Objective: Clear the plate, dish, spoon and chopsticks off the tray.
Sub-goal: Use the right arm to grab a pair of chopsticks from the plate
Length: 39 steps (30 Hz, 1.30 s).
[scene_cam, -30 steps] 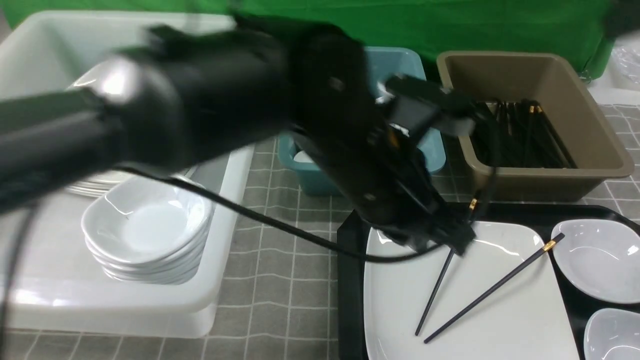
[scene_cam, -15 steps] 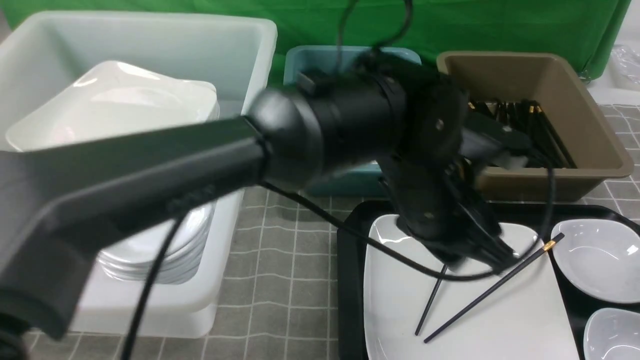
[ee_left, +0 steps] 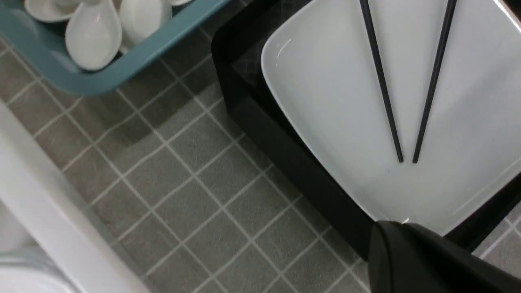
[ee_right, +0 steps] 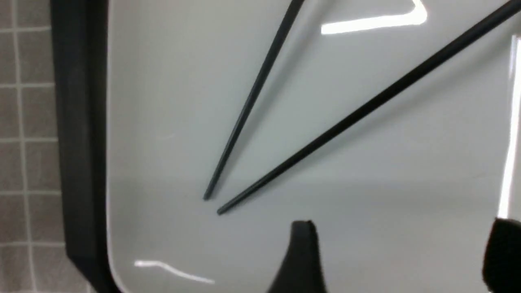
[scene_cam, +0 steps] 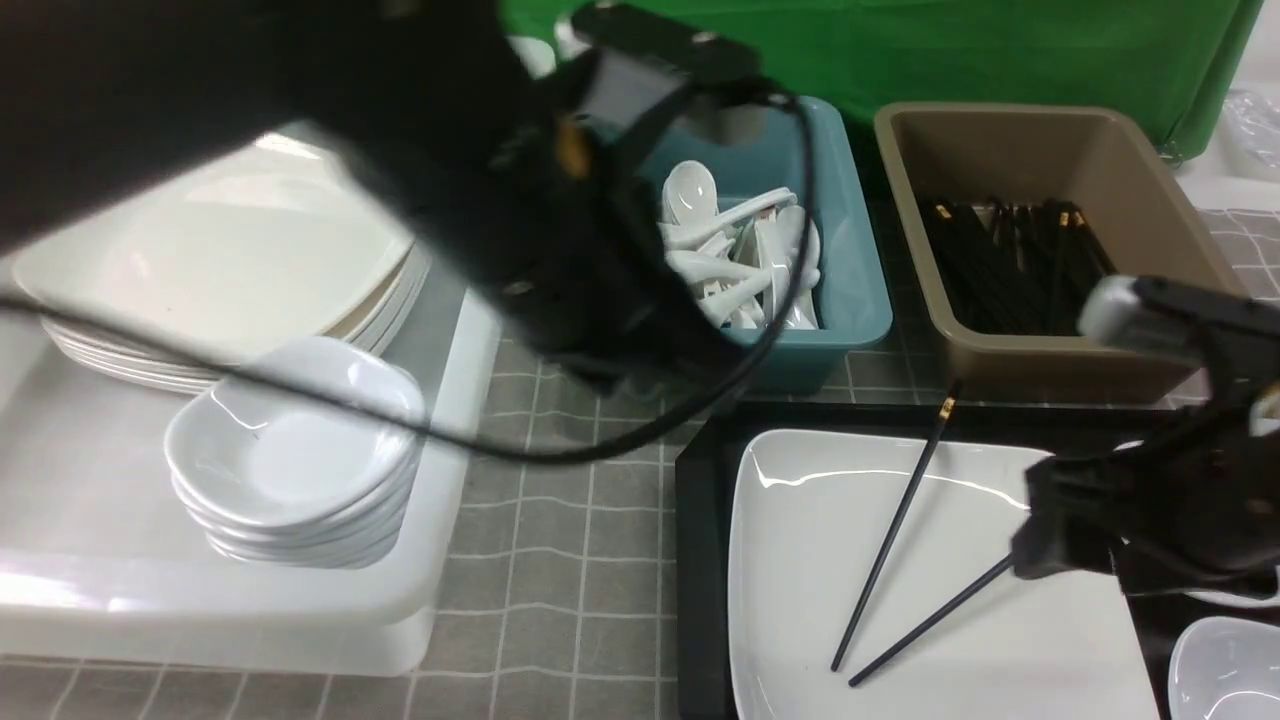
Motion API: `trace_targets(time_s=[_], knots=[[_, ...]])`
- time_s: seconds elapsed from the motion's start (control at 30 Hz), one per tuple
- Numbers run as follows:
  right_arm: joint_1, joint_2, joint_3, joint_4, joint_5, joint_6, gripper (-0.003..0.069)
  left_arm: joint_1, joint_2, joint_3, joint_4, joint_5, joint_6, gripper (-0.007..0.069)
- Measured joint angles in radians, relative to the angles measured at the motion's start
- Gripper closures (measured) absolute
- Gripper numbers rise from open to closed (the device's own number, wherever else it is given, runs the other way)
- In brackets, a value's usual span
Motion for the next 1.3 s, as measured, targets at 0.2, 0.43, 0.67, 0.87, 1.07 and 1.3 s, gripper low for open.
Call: trace_targets(time_s=[0.2, 0.43, 0.67, 0.87, 1.07, 1.3], knots=[[0.000, 0.170, 0.002, 0.002, -0.083, 0.012, 0.0030, 0.000, -0.170, 0.196, -0.016, -0.037, 0.000, 0.0616], [0.000, 0.298, -0.042, 0.008, -0.224, 0.018, 0.0039, 0.000, -0.309, 0.324, -0.023, -0.033, -0.001, 0.0616], [0.002, 0.364, -0.135, 0.010, -0.237, 0.018, 0.0050, 0.000, -0.323, 0.331, -0.019, 0.001, -0.014, 0.0616], [0.003, 0.411, -0.214, 0.011, -0.237, 0.018, 0.0057, 0.000, -0.323, 0.331, -0.011, -0.004, -0.024, 0.0616], [0.007, 0.476, -0.258, 0.011, -0.229, 0.018, 0.0067, 0.000, -0.323, 0.331, -0.008, -0.004, -0.024, 0.0616], [0.013, 0.491, -0.264, 0.008, -0.224, 0.022, 0.0200, 0.000, -0.323, 0.333, -0.007, -0.004, -0.024, 0.0616]])
